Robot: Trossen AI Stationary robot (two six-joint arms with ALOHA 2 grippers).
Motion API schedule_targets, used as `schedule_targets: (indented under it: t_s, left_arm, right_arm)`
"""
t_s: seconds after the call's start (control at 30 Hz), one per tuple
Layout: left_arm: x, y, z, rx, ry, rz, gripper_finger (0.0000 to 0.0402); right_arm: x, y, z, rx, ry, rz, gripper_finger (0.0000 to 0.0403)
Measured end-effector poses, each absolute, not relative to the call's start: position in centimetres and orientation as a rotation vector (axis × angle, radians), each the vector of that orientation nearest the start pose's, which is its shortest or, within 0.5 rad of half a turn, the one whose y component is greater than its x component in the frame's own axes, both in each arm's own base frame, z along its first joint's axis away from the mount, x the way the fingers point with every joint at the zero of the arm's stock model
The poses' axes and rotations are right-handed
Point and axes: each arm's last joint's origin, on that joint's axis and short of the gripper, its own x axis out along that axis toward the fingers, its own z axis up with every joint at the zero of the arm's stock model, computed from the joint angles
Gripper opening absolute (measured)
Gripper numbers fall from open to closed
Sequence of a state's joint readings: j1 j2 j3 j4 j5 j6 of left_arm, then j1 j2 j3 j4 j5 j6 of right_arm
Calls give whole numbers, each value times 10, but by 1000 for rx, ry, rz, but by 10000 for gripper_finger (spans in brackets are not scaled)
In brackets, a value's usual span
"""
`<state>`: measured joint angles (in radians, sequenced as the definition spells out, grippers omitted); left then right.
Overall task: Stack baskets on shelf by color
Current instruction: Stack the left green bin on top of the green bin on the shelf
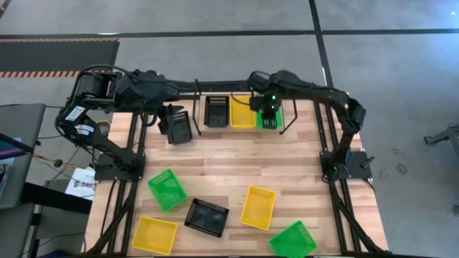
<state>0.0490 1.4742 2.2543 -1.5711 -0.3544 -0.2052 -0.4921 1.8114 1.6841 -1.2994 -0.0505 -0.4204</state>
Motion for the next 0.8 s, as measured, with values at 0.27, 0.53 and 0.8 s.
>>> schedule_targets:
  t_s: [0.27, 0.53, 0.8]
  left_arm:
    - [207, 24, 485, -84, 866, 519, 132]
    - [229, 33, 391, -196, 1175, 739, 132]
    - [214, 25, 307, -409, 1290, 885, 132]
  right_arm:
    - [311, -145, 399, -64, 1140, -131, 134]
    - [284, -116, 475, -182, 852, -159, 133]
    - [240, -98, 506, -167, 736, -206, 134]
